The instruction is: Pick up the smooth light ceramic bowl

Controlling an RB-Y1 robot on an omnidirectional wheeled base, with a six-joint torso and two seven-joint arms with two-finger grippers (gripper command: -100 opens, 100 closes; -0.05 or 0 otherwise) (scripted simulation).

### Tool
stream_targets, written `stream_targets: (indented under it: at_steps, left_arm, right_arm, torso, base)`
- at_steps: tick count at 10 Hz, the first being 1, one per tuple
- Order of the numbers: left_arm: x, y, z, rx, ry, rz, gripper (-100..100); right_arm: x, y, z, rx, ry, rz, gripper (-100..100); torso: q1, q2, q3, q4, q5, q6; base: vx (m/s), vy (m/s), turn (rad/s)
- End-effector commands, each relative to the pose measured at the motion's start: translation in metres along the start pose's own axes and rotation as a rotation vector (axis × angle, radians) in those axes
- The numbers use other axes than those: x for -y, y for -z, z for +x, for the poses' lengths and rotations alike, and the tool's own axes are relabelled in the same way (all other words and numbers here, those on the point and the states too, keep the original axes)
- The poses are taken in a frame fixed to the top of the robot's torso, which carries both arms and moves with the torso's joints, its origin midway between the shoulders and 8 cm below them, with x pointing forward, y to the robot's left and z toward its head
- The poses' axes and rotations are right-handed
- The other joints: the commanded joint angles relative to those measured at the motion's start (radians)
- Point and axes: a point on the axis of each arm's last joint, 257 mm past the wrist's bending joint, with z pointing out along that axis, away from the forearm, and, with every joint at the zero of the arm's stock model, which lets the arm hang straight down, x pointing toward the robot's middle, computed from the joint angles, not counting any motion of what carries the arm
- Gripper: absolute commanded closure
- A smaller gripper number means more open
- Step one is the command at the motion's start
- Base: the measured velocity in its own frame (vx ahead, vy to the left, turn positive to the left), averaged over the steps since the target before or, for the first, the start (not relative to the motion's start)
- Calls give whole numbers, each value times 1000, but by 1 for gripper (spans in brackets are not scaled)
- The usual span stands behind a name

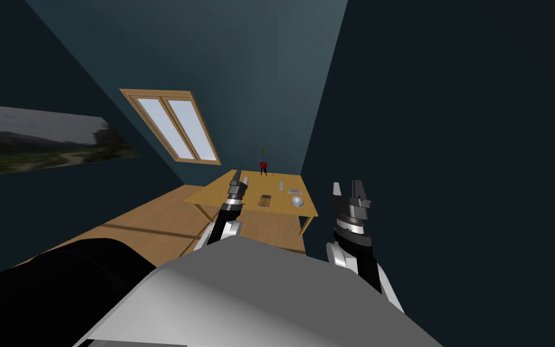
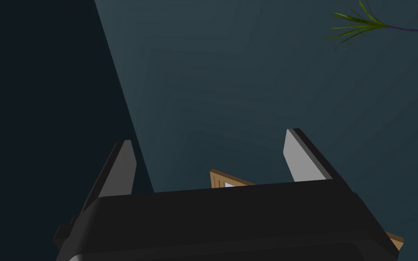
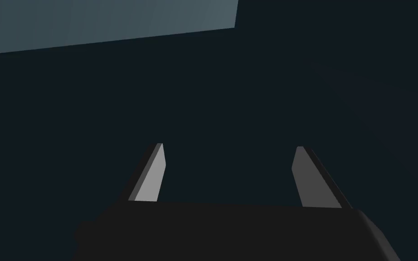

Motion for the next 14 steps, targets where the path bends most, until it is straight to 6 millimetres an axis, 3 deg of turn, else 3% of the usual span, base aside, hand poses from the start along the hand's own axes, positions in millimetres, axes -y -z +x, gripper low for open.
stream_targets:
  at_steps: [1,8,11,14]
  left_arm:
    - [0,0,0,0,0,0,0]
    - [0,0,0,0,0,0,0]
    - [0,0,0,0,0,0,0]
    - [0,0,0,0,0,0,0]
  right_arm:
    - [8,1,7,-40,16,9,-100]
    - [67,9,40,-268,159,57,-100]
    - [85,14,44,-312,196,77,-100]
    - [116,23,49,-407,284,107,-100]
  torso:
    - [0,0,0,0,0,0]
    - [0,5,3,1,0,0]
    - [0,3,2,1,0,0]
    - [1,3,2,1,0,0]
  base:
    - [-30,0,-5]
    - [-76,3,12]
    - [-43,8,17]
    - [-51,22,39]
